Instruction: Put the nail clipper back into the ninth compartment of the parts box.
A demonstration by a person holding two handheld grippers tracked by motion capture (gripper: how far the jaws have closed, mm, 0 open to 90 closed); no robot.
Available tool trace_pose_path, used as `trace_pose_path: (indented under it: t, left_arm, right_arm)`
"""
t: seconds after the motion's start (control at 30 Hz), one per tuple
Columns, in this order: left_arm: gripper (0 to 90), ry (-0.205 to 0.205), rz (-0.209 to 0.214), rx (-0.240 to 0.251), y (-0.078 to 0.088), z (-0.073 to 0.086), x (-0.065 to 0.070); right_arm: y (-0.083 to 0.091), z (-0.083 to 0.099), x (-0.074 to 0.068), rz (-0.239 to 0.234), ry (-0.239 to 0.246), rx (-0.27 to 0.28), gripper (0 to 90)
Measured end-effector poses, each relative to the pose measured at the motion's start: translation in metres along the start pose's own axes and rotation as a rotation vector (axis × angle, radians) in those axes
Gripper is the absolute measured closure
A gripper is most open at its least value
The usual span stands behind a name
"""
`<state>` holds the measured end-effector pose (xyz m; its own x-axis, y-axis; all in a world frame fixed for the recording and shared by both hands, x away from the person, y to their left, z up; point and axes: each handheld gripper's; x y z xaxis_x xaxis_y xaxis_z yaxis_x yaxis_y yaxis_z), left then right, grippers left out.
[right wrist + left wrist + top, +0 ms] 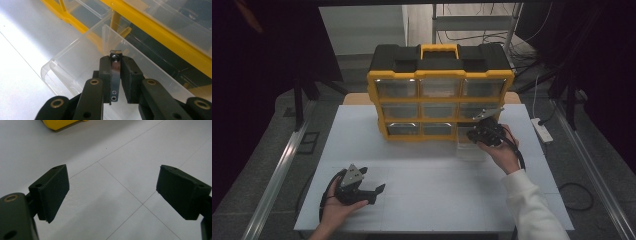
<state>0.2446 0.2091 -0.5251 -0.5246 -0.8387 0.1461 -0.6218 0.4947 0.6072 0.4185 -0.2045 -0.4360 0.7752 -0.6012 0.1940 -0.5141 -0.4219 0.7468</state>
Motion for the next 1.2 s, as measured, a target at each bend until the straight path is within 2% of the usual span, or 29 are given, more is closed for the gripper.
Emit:
trace_pose_path:
  t: [0.07, 0.17, 0.23, 0.3, 0.43, 0.63, 0.77, 0.8, 0.9, 1.07, 1.2]
  left_arm:
    - [12.0, 0.000, 0.000, 0.000, 0.000, 0.000, 0.000]
    - [12.0, 0.000, 0.000, 0.001, 0.000, 0.000, 0.000]
    - [12.0, 0.000, 0.001, 0.001, 0.000, 0.000, 0.000]
    - [12.0, -0.001, 0.001, 0.001, 0.000, 0.000, 0.000]
    - [12.0, 0.000, 0.002, 0.004, 0.000, -0.001, 0.000]
    - [12.0, -0.001, 0.009, 0.006, -0.001, -0.002, 0.000]
    - [11.8, 0.008, 0.025, 0.015, -0.003, -0.005, 0.000]
    - [11.8, 0.008, 0.028, 0.019, -0.003, -0.006, 0.000]
    - [11.7, 0.004, 0.033, 0.017, -0.005, -0.008, 0.000]
    - [11.6, 0.002, 0.035, 0.013, -0.007, -0.008, 0.001]
    - [11.6, 0.006, 0.033, 0.018, -0.004, -0.006, 0.001]
  right_arm:
    - [0.002, -0.001, 0.000, 0.003, -0.001, 0.011, 70.6]
    - [0.007, -0.003, 0.000, 0.008, -0.024, 0.057, 43.1]
    - [0.010, -0.004, -0.001, 0.018, -0.041, 0.079, 33.4]
    - [0.013, -0.005, -0.003, 0.027, -0.049, 0.105, 27.7]
    - [0.015, -0.007, -0.005, 0.032, -0.048, 0.135, 22.1]
    - [0.018, -0.007, -0.010, 0.021, -0.048, 0.147, 20.1]
    - [0.029, -0.007, -0.019, 0.011, -0.027, 0.189, 18.3]
    - [0.029, -0.007, -0.019, 0.011, -0.027, 0.189, 18.3]
    - [0.033, -0.003, -0.026, -0.022, -0.044, 0.235, 19.5]
    - [0.037, 0.002, -0.038, -0.034, -0.003, 0.255, 18.5]
    - [0.040, 0.005, -0.044, -0.038, 0.005, 0.273, 18.6]
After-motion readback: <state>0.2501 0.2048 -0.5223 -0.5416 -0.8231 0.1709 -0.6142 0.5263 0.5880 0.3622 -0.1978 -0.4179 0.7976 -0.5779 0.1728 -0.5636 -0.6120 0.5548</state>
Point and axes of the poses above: each handheld gripper's, and its own axes: y roughly backward along the jaws, z roughly out of its underside, x roughly to its right, and after that the axes turned 9 degrees about y, right-handed
